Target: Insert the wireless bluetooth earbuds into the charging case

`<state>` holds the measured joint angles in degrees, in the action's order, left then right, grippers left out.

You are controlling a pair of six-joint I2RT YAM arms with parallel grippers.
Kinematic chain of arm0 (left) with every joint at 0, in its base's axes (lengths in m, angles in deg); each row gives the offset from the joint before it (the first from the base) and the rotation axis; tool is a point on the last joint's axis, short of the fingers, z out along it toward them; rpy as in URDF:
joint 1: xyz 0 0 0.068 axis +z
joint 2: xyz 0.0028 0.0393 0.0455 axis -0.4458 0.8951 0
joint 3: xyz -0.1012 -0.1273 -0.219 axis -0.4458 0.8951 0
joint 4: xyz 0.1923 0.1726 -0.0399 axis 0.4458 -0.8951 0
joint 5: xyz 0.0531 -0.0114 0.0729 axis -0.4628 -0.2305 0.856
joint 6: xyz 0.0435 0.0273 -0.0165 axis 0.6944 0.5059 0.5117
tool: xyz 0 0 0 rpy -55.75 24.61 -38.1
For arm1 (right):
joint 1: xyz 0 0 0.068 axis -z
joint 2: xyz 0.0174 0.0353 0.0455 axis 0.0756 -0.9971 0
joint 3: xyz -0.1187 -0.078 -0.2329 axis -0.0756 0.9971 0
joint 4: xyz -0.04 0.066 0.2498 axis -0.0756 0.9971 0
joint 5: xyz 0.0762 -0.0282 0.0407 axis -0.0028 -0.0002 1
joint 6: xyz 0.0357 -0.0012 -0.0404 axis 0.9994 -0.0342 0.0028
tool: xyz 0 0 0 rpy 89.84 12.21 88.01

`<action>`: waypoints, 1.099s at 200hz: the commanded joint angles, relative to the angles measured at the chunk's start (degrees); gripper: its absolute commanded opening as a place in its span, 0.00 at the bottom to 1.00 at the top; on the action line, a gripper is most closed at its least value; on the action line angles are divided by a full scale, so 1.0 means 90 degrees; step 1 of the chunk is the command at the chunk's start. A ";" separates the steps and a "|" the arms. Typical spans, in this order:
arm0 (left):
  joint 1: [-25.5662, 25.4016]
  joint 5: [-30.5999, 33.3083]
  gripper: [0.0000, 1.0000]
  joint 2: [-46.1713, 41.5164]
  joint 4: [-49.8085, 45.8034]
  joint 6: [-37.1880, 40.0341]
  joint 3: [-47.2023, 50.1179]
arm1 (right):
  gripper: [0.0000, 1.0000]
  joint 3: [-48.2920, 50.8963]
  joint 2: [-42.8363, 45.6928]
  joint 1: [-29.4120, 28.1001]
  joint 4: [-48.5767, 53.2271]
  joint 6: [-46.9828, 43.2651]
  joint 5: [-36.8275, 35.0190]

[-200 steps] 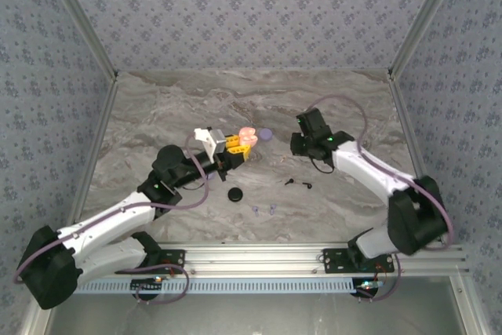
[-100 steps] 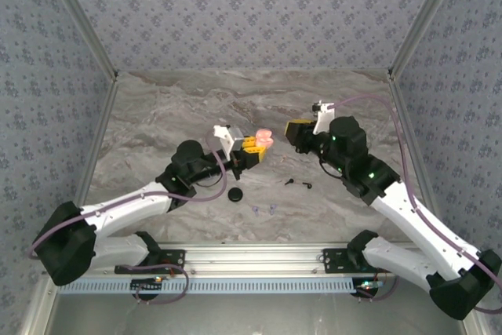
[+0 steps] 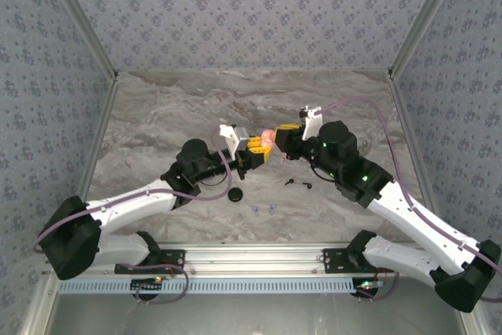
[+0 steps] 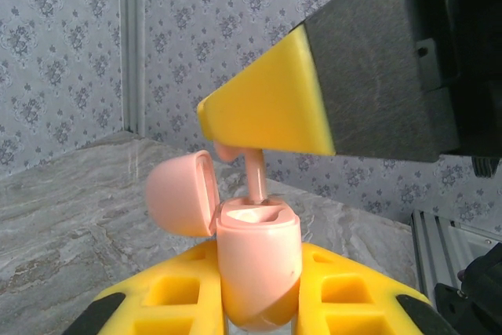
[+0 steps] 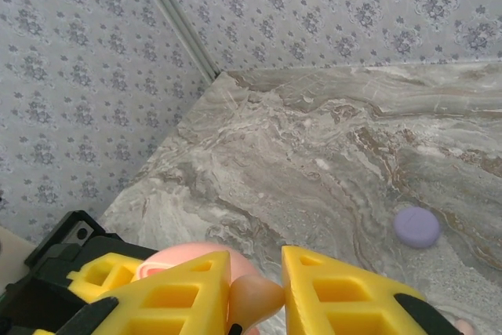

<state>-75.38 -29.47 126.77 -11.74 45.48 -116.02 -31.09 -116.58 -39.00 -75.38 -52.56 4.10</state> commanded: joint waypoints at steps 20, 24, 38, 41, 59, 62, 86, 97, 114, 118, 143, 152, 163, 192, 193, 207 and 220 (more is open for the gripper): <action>-0.0045 -0.0095 0.00 0.0016 0.0293 -0.0059 -0.0274 | 0.26 -0.0156 -0.0104 -0.0078 -0.0068 -0.0108 -0.0127; -0.0050 -0.0092 0.00 0.0016 0.0290 -0.0054 -0.0266 | 0.25 -0.0164 -0.0114 -0.0078 -0.0062 -0.0104 -0.0117; -0.0053 -0.0082 0.00 0.0016 0.0285 -0.0048 -0.0266 | 0.26 -0.0190 -0.0137 -0.0089 -0.0051 -0.0087 -0.0037; -0.0053 -0.0082 0.00 0.0016 0.0285 -0.0043 -0.0259 | 0.26 -0.0195 -0.0135 -0.0096 -0.0039 -0.0084 -0.0025; -0.0052 -0.0063 0.00 0.0012 0.0285 -0.0036 -0.0262 | 0.26 -0.0254 -0.0158 -0.0107 0.0064 -0.0068 0.0054; -0.0050 -0.0065 0.00 0.0013 0.0280 -0.0034 -0.0264 | 0.26 -0.0271 -0.0160 -0.0107 0.0086 -0.0063 0.0058; -0.0045 -0.0050 0.00 0.0012 0.0279 -0.0020 -0.0256 | 0.26 -0.0323 -0.0162 -0.0117 0.0262 -0.0025 0.0120; -0.0054 -0.0038 0.00 0.0016 0.0275 0.0003 -0.0259 | 0.26 -0.0323 -0.0137 -0.0122 0.0296 -0.0001 0.0137; -0.0054 -0.0025 0.00 0.0016 0.0256 0.0035 -0.0274 | 0.26 -0.0331 -0.0088 -0.0127 0.0309 0.0036 0.0166; -0.0048 -0.0021 0.00 0.0016 0.0256 0.0034 -0.0274 | 0.26 -0.0339 -0.0071 -0.0127 0.0328 0.0048 0.0184; -0.0052 -0.0012 0.00 0.0016 0.0251 0.0036 -0.0273 | 0.26 -0.0382 -0.0041 -0.0137 0.0432 0.0060 0.0193; -0.0045 -0.0014 0.00 0.0018 0.0241 0.0044 -0.0272 | 0.26 -0.0385 -0.0036 -0.0136 0.0450 0.0066 0.0197; -0.0051 0.0002 0.00 0.0015 0.0246 0.0041 -0.0262 | 0.26 -0.0377 -0.0022 -0.0137 0.0481 0.0079 0.0203; -0.0050 0.0016 0.00 0.0009 0.0236 0.0044 -0.0251 | 0.26 -0.0338 0.0036 -0.0151 0.0466 0.0118 0.0220; -0.0047 0.0016 0.00 0.0003 0.0236 0.0044 -0.0248 | 0.26 -0.0335 0.0032 -0.0149 0.0461 0.0118 0.0217; -0.0052 0.0025 0.00 0.0006 0.0237 0.0044 -0.0245 | 0.26 -0.0333 0.0037 -0.0157 0.0491 0.0118 0.0216; -0.0049 0.0035 0.00 0.0006 0.0236 0.0044 -0.0245 | 0.26 -0.0334 0.0049 -0.0156 0.0513 0.0123 0.0211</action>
<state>-75.58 -29.40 127.05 -12.00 45.52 -116.06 -32.66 -117.15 -39.98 -72.25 -52.12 5.28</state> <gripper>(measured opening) 0.187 0.259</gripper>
